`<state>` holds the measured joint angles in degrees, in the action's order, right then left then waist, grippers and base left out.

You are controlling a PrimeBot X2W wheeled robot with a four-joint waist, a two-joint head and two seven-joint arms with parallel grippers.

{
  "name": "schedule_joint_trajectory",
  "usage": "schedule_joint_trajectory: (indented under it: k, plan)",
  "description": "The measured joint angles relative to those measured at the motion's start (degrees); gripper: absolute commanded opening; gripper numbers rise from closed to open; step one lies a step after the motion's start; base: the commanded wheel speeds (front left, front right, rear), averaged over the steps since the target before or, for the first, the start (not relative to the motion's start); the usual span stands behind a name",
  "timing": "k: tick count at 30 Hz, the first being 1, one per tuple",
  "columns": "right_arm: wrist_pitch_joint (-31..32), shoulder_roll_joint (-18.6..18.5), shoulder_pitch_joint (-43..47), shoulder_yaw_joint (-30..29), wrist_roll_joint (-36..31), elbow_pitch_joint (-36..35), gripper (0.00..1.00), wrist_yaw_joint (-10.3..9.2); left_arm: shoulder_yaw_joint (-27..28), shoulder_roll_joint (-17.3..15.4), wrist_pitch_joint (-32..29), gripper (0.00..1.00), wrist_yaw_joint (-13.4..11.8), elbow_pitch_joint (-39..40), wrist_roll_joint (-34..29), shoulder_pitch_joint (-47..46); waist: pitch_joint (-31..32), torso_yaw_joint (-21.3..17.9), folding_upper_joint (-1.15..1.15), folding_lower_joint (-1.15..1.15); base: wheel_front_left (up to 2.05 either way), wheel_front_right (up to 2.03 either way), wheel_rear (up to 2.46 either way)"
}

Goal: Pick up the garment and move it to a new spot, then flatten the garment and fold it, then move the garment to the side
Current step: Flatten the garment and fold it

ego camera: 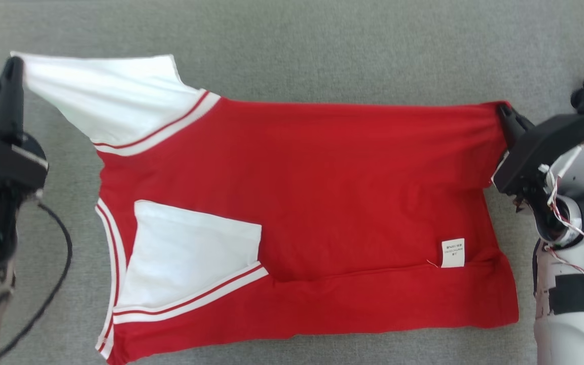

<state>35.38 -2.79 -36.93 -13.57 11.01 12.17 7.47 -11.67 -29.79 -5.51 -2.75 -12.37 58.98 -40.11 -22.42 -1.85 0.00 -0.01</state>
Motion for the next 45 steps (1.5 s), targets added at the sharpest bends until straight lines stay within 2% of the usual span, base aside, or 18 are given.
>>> schedule_joint_trajectory:
  k: [4, 10, 19, 29, 36, 37, 38, 39, 44, 45]
  plan:
    - [-1.51, 0.05, 2.20, -1.48, 2.90, 0.60, 0.00, 0.00, 1.65, 0.53, 1.48, 0.00, -0.08, 4.99, 2.23, 6.71, 1.92, 0.68, 0.00, 0.00, 0.00, 0.00, 0.00]
    - [-3.89, -0.01, 7.69, -2.52, 9.31, 0.13, 0.00, 0.00, 2.50, 3.92, 5.99, 0.00, -0.75, 14.03, 4.59, 22.28, 5.54, 1.96, -0.01, 0.00, 0.00, 0.00, 0.00]
    - [-0.38, -0.02, 16.50, -1.08, 9.81, -3.70, 0.00, 0.00, 1.91, 8.02, 8.65, 0.00, -1.80, 19.65, 7.87, 37.95, 8.39, 3.21, 0.00, -0.01, 0.00, 0.00, 0.00]
    - [4.17, -0.08, 25.10, -2.93, 11.18, -7.86, 0.00, 0.00, 0.13, 10.44, 8.62, 0.00, -1.30, 19.28, 9.75, 43.35, 11.06, 5.34, -0.01, 0.00, 0.00, 0.00, 0.00]
    - [6.28, -0.04, 29.10, -3.61, 12.51, -9.45, 0.00, 0.00, -1.03, 10.39, 10.23, 0.00, -1.86, 14.70, 7.02, 42.95, 12.40, 5.90, -0.01, 0.00, 0.00, 0.00, 0.00]
    - [6.48, -0.07, 29.40, -3.66, 12.79, -9.46, 0.00, 0.00, -1.20, 10.37, 10.73, 0.10, -2.03, 13.85, 6.21, 42.35, 12.44, 5.87, -0.01, 0.00, 0.00, 0.00, 0.00]
    - [6.81, -0.05, 29.82, -3.55, 13.00, -9.54, 0.00, 0.00, -1.43, 10.37, 11.26, 0.65, -2.31, 13.00, 5.01, 41.82, 12.47, 5.81, -0.01, 0.00, 0.00, 0.00, 0.00]
    - [6.97, -0.05, 30.19, -3.53, 13.12, -9.54, 0.00, 0.00, -1.72, 10.40, 11.79, 1.00, -2.43, 12.23, 4.19, 41.38, 12.49, 5.72, 0.00, 0.01, 0.00, 0.00, 0.00]
    - [7.98, -0.02, 31.62, -4.07, 13.47, -9.07, 0.00, 0.00, -2.61, 10.88, 13.08, 1.00, -3.72, 9.15, 2.07, 40.95, 12.72, 5.10, 0.00, 0.00, 0.00, 0.00, 0.00]
    - [7.99, -0.05, 31.87, -4.17, 13.52, -9.04, 0.53, 0.00, -2.49, 11.09, 13.44, 1.00, -3.87, 8.87, 2.04, 40.97, 12.78, 4.98, 0.00, 0.01, 0.00, 0.00, 0.00]
